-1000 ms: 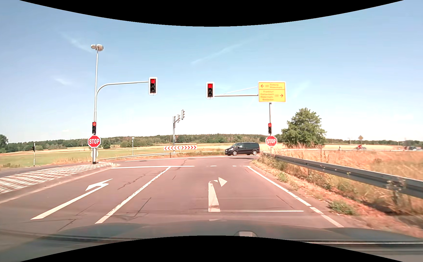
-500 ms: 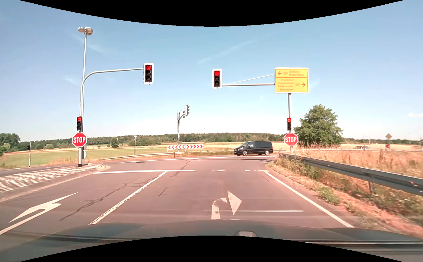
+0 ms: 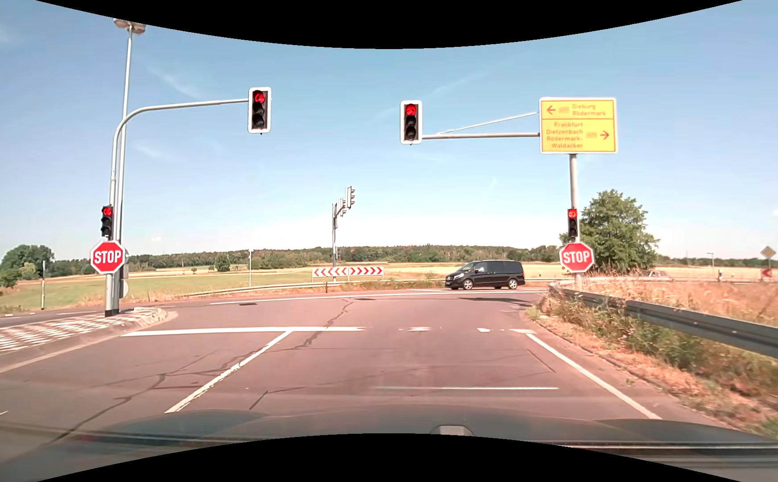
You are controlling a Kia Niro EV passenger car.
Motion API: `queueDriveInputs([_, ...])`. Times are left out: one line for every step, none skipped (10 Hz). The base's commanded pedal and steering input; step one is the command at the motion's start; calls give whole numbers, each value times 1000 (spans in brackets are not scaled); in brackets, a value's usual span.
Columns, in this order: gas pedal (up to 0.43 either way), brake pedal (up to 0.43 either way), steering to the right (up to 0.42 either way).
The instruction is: Follow the waypoints while adhering to traffic rules and regulations
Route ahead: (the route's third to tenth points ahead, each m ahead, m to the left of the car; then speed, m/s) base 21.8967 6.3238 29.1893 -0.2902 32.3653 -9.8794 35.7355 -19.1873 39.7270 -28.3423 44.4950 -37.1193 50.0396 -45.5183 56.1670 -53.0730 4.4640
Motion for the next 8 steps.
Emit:
queueDriveInputs([0, 244, -26])
queueDriveInputs([0, 244, -19])
queueDriveInputs([0, 244, -10])
queueDriveInputs([0, 244, -4])
queueDriveInputs([0, 244, -1])
queueDriveInputs([0, 244, 0])
queueDriveInputs([0, 244, 0])
queueDriveInputs([0, 244, 1])
